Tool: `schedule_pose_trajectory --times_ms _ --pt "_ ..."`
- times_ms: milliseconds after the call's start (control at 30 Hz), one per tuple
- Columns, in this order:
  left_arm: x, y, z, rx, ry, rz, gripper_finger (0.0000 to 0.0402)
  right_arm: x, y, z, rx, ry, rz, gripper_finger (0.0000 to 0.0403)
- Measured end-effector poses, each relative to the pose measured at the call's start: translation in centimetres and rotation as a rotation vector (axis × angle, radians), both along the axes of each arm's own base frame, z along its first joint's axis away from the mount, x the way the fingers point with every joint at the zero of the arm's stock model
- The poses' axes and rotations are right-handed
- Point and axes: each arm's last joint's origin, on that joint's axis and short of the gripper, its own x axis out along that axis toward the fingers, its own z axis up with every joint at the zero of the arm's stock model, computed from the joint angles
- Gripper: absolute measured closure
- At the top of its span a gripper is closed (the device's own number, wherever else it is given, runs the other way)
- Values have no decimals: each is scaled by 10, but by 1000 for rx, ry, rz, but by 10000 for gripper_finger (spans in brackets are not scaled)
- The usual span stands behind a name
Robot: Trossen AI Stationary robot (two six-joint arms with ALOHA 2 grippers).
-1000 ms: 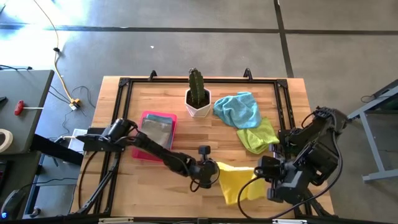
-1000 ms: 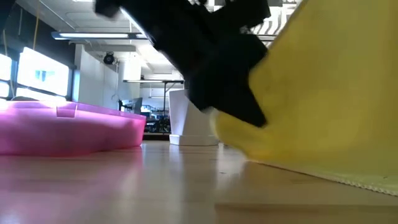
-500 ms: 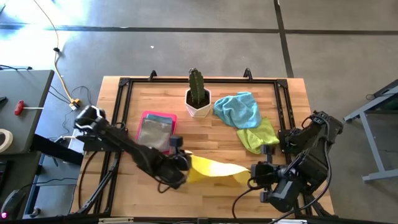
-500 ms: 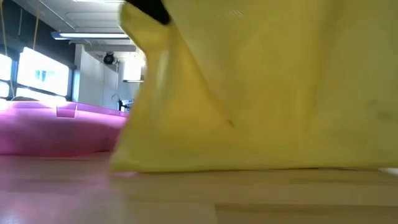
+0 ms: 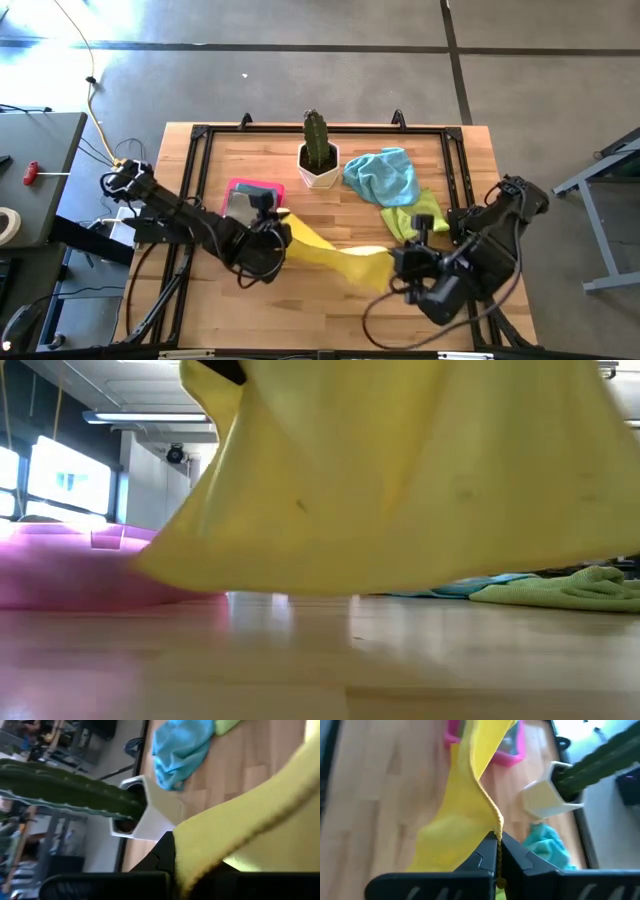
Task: Fold microfiber towels
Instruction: Fold the yellow towel
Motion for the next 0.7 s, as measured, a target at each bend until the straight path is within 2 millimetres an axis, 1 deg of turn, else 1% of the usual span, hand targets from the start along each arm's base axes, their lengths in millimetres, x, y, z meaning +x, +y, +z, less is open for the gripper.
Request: schedule_pose_trajectory --times_ms 67,133,200,267,367,467,600,700 --pt "2 5 0 13 8 12 401 6 -6 0 0 8 -21 403" --pt "3 9 0 11 13 26 401 10 -12 -2 64 44 -53 403" --pt "3 12 -1 -6 15 35 401 13 -16 -13 124 120 -84 403" --pt "3 13 -1 -33 21 37 401 10 -19 -30 125 198 -95 403" --pt "4 15 -2 -44 32 35 401 -6 -28 -50 98 267 -122 403" --pt "6 20 -1 13 50 37 401 -26 -47 -62 95 280 -179 403" --pt "13 35 2 78 56 57 401 -53 -79 -62 135 230 -256 403" --pt "20 47 4 85 47 64 401 -66 -98 -57 131 172 -282 403"
